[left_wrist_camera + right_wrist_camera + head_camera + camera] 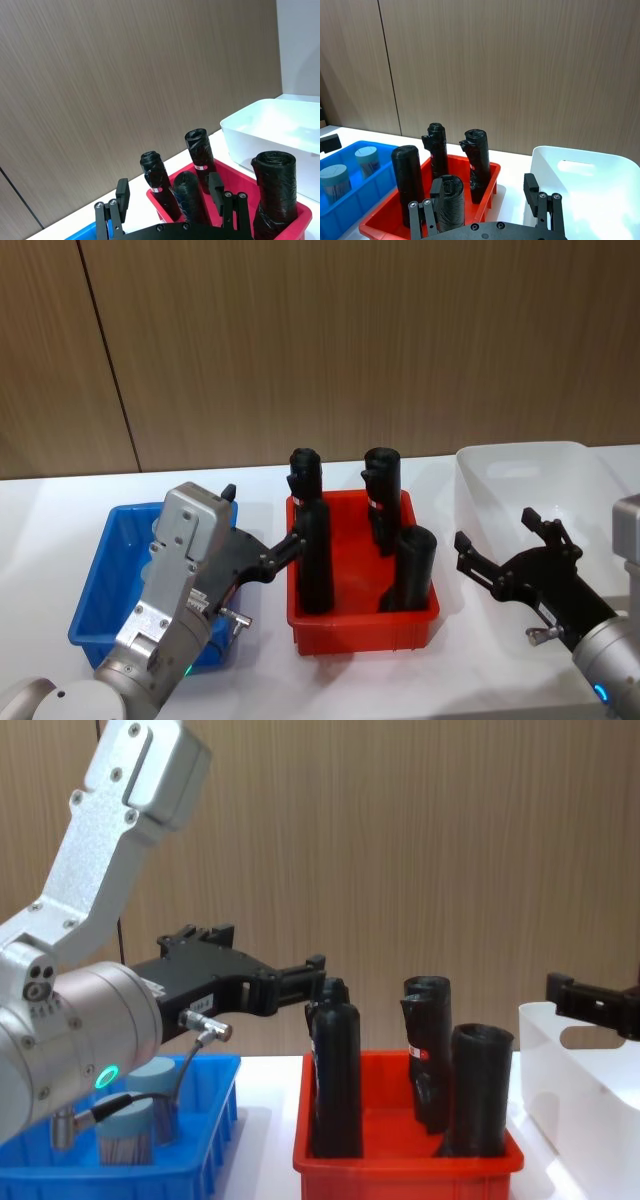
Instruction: Pick the cotton swabs from the blue box and place them into the white box.
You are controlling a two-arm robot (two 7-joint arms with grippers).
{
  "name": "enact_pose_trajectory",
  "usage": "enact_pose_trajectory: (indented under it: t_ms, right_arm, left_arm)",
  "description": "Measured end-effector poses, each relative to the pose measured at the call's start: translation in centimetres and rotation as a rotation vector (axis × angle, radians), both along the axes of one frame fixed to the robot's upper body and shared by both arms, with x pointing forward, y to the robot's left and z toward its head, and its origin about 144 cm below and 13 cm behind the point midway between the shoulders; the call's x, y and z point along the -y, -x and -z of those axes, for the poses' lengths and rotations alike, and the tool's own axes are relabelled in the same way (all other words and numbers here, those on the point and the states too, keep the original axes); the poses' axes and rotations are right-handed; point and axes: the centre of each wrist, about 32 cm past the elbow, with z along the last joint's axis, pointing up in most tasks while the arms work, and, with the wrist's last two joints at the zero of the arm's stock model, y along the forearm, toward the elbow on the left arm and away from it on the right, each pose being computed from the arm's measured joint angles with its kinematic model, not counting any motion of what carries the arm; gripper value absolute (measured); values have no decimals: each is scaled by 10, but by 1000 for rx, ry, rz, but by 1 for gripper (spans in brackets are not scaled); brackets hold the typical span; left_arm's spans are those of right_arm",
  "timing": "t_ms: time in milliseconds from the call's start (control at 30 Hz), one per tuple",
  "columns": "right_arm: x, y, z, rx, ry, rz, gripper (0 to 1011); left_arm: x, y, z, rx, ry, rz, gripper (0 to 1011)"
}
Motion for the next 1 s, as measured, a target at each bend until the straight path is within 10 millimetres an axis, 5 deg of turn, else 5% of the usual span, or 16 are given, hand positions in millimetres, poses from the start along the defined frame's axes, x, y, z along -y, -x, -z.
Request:
enact_pose_trajectory:
  t_ms: [1000]
  right_arm:
    - [0,0,0,0,0,0,1002]
  left_arm:
    - [-4,-5,3,-13,-5,0,1004]
